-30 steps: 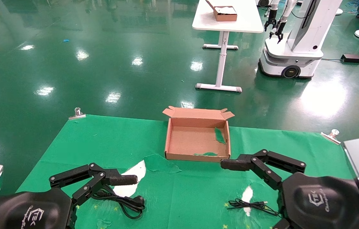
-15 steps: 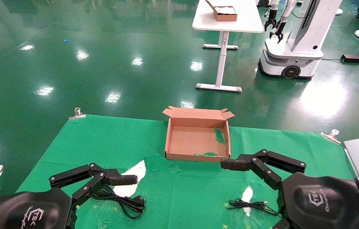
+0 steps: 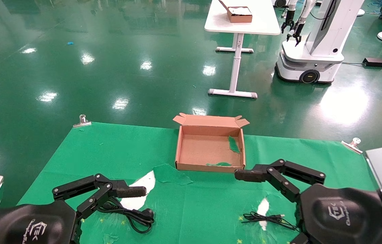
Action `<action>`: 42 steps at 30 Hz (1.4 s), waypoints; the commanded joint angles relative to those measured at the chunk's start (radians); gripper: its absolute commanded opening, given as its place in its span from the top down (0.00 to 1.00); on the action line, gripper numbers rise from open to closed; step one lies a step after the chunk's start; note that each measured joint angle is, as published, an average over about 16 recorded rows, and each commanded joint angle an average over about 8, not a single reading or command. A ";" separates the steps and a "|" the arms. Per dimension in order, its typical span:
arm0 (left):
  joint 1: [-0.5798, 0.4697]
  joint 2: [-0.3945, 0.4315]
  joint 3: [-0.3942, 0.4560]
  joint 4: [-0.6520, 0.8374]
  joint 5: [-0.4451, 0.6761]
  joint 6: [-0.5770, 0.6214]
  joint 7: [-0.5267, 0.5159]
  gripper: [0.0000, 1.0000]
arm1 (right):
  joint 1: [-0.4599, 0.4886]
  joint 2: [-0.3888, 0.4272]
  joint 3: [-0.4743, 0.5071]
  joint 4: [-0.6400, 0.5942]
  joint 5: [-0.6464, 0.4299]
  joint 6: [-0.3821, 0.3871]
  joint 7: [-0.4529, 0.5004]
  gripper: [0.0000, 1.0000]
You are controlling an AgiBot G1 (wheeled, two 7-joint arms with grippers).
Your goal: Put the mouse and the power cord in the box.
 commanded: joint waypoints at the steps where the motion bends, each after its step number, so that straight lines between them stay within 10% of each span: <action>1: 0.000 0.000 0.000 0.000 0.000 0.000 0.000 0.00 | 0.000 0.000 0.000 0.000 0.000 0.000 0.000 0.00; 42: 0.000 0.000 0.000 0.000 0.000 0.000 0.000 0.00 | 0.000 0.000 0.001 0.001 -0.001 0.000 -0.001 0.00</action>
